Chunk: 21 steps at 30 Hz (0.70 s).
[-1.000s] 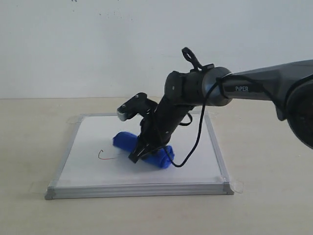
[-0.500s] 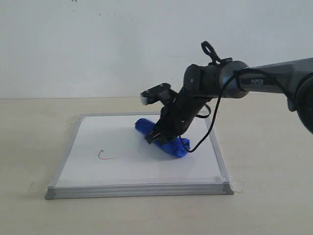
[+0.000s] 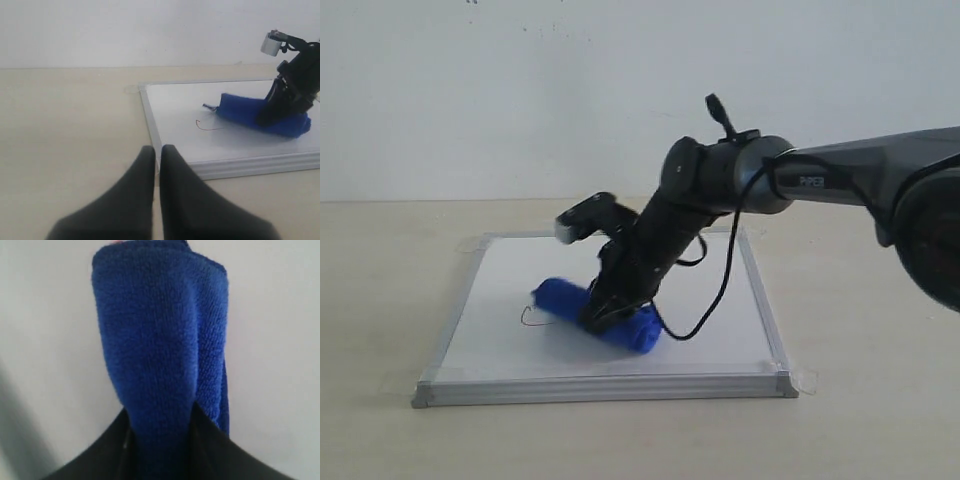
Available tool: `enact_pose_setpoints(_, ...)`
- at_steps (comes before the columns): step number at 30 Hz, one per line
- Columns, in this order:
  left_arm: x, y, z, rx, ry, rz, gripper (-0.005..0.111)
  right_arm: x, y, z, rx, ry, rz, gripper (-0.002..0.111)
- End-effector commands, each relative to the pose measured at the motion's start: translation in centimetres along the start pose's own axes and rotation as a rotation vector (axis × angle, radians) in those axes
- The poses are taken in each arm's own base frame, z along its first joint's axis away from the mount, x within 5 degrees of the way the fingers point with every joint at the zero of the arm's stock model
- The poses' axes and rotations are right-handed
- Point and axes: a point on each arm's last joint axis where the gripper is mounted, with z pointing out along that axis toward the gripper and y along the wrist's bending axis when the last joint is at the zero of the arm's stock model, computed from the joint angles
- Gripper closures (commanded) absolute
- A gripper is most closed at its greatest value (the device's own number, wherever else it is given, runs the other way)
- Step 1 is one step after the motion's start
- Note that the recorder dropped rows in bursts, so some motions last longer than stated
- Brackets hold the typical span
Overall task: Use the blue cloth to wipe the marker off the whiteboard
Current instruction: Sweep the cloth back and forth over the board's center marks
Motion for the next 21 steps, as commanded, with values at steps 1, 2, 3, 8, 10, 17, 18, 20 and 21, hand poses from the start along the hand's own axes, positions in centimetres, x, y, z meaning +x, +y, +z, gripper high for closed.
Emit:
enact_pose_setpoints(1,0.0,0.0,0.0,0.005,-0.008,-0.003,0.103,0.1,3.8,0.7,-0.228,0.114,-0.129,0.108)
enact_pose_setpoints(2,0.0,0.0,0.0,0.005,-0.008,-0.003,0.103,0.0,3.3,0.5,-0.193,0.114,-0.122,0.108)
enact_pose_setpoints(3,0.0,0.0,0.0,0.005,-0.008,-0.003,0.103,0.0,2.3,0.2,-0.120,0.112,-0.098,0.108)
enact_pose_setpoints(8,0.0,0.0,0.0,0.005,-0.008,-0.003,0.103,2.4,-5.0,-0.6,0.330,0.174,0.077,0.108)
enact_pose_setpoints(10,0.0,0.0,0.0,0.005,-0.008,-0.003,0.103,3.7,-7.4,-1.3,0.438,0.193,0.156,0.108)
enact_pose_setpoints(17,0.0,0.0,0.0,0.005,-0.008,-0.003,0.103,3.1,-3.6,0.2,0.145,0.220,0.159,0.108)
enact_pose_setpoints(18,0.0,0.0,0.0,0.005,-0.008,-0.003,0.103,2.6,-2.2,0.7,0.093,0.221,0.147,0.108)
enact_pose_setpoints(20,0.0,0.0,0.0,0.005,-0.008,-0.003,0.103,1.5,1.2,1.9,0.013,0.244,0.050,0.108)
enact_pose_setpoints(21,0.0,0.0,0.0,0.005,-0.008,-0.003,0.103,1.3,2.1,2.2,-0.001,0.256,0.017,0.108)
